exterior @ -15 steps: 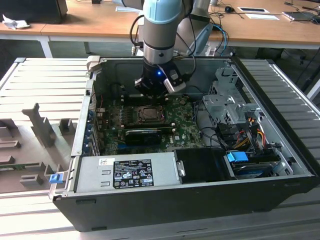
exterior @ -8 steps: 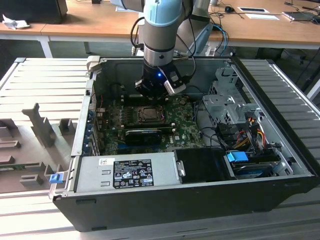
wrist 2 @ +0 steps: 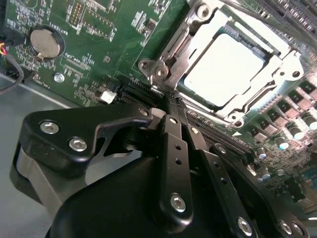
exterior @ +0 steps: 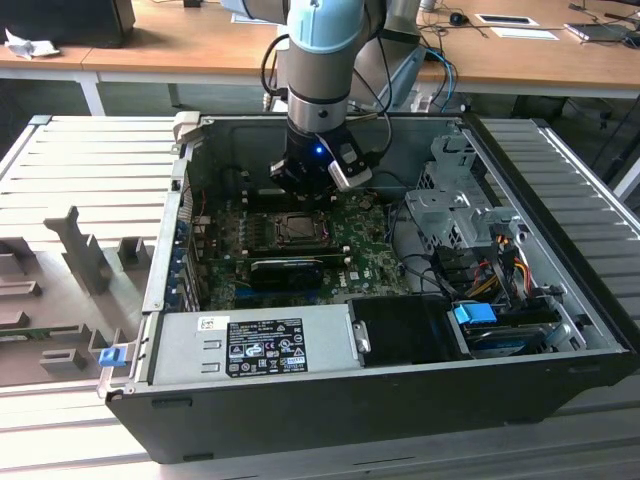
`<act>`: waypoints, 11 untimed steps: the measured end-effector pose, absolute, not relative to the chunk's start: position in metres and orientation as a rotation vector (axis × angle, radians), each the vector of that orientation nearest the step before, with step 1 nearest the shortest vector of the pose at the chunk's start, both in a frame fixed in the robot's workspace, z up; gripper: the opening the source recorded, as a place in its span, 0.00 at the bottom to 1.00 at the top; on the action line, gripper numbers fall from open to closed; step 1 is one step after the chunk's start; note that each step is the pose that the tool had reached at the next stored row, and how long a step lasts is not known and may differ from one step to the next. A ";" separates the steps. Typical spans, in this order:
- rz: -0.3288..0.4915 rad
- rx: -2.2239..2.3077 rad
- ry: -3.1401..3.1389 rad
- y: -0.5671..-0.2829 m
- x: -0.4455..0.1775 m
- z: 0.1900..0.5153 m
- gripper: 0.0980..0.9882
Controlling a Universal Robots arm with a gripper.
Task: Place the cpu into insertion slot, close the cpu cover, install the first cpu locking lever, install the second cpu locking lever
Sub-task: 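Install the first cpu locking lever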
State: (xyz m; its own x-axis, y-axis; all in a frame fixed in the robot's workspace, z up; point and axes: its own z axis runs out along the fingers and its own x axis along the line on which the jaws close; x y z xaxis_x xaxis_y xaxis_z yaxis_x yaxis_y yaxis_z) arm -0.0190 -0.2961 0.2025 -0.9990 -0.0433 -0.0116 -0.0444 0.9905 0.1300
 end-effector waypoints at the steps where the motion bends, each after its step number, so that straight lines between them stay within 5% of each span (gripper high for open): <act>1: 0.203 -0.069 3.126 -0.296 -0.019 0.202 0.01; 11: 0.232 -0.068 3.124 -0.296 -0.019 0.201 0.01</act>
State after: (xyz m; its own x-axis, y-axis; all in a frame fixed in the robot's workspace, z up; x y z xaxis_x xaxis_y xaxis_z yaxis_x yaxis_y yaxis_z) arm -0.0186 -0.2964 0.2013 -0.9990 -0.0429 -0.0117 -0.0442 0.9881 0.1472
